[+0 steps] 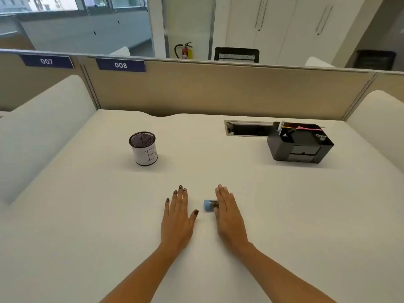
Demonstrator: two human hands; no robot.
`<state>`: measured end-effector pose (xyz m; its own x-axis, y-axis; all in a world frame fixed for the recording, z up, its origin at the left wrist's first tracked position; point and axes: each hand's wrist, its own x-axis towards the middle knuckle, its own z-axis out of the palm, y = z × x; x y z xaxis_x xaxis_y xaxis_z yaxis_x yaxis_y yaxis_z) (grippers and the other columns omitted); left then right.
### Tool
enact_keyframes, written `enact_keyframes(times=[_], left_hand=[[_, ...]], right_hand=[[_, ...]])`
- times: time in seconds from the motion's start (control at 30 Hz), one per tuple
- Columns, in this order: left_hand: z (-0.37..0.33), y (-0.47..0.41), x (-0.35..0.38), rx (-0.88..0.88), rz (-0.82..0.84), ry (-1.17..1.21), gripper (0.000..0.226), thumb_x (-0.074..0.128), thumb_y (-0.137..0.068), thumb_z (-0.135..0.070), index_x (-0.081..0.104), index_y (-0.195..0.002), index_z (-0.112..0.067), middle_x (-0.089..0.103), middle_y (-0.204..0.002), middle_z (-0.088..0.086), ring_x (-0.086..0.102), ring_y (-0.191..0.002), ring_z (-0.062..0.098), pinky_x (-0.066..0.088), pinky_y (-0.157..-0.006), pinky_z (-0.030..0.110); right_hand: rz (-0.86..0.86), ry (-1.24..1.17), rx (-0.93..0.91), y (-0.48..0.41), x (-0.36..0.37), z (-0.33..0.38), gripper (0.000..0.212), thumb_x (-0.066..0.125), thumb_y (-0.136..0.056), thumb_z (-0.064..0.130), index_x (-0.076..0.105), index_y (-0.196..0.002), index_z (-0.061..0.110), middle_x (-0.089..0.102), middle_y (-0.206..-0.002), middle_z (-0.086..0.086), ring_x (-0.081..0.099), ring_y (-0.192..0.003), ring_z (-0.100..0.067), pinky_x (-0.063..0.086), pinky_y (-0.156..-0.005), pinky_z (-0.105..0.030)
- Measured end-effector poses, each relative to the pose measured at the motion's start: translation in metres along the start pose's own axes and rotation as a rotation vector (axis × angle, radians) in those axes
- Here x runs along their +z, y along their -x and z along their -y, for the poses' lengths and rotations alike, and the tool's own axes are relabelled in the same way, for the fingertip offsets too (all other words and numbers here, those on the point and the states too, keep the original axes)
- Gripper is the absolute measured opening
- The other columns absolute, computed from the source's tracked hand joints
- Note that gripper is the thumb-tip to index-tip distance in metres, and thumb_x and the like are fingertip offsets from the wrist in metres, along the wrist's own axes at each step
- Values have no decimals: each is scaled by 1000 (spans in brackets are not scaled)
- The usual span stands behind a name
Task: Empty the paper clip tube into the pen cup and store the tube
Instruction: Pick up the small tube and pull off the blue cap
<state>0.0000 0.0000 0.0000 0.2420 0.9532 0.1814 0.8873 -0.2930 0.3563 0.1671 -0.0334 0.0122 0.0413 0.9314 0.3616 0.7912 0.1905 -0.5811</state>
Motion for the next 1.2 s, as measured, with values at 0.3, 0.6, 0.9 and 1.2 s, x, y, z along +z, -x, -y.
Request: enact_keyframes(times=[0.3, 0.6, 0.9, 1.2], left_hand=[[-2, 10, 6, -53, 57, -57, 63, 23, -99, -44, 2, -150, -13, 3, -161, 3, 2, -148, 17, -7, -117, 33], [-38, -1, -14, -344, 111, 492, 48, 25, -103, -31, 25, -147, -12, 20, -159, 4, 10, -147, 19, 2, -119, 37], [-62, -20, -57, -617, 267, 1390, 37, 37, -101, -27, 64, -113, -4, 69, -112, 13, 63, -102, 25, 50, -88, 37], [-77, -26, -71, -594, 264, 1601, 38, 33, -101, -38, 57, -115, -12, 71, -107, 2, 67, -106, 20, 50, -94, 47]], right_hand=[[-38, 106, 47, 4, -2, 5, 38, 52, -88, -3, 59, -125, -2, 66, -122, -17, 64, -111, -34, 46, -102, -43], [-120, -56, 203, 8, -9, 17, 31, 54, -94, -5, 59, -124, 3, 65, -117, -11, 60, -105, -26, 49, -92, -32], [18, -702, 595, 0, -23, 48, 24, 59, -97, 22, 65, -120, 23, 74, -92, 0, 69, -73, -10, 57, -72, -21], [61, -931, 555, -6, -37, 72, 28, 56, -98, 24, 65, -124, 31, 74, -111, 5, 69, -106, -11, 57, -90, -31]])
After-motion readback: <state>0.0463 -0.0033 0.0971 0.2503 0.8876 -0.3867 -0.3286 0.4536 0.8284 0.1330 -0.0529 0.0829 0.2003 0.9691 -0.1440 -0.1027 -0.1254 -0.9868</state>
